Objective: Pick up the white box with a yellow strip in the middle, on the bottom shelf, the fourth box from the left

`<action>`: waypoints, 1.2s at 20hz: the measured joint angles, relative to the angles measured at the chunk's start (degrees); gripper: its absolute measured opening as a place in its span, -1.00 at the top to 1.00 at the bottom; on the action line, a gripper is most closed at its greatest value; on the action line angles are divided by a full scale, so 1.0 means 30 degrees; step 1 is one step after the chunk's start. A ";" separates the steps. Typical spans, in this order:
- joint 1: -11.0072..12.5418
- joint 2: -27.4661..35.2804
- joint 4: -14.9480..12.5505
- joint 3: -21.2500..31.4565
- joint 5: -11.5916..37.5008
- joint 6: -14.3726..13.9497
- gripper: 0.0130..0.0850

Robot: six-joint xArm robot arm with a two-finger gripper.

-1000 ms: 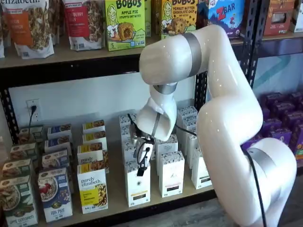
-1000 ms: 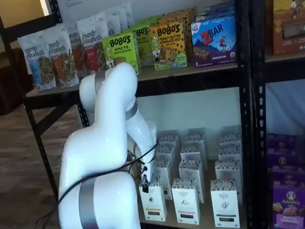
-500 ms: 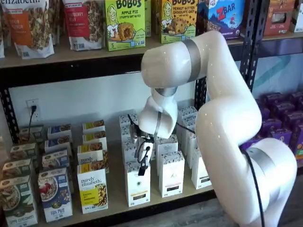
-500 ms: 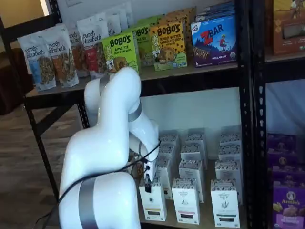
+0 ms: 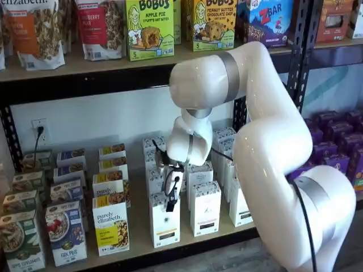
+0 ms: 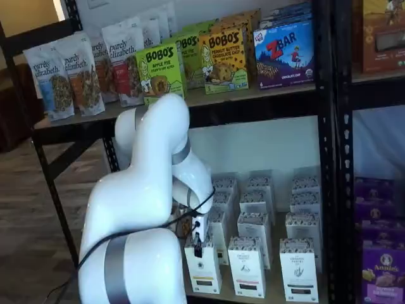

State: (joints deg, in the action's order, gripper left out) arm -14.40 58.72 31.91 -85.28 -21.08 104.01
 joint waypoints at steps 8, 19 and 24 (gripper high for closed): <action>0.0034 0.0293 -0.2521 -0.0004 0.0764 -0.2177 -1.00; -0.0022 0.1107 -0.5514 -0.0737 0.0906 -0.4932 -1.00; -0.0072 0.1250 -0.5487 -0.0821 0.1103 -0.4952 -1.00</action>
State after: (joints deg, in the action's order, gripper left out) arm -14.62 62.47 15.45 -87.74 -17.77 89.15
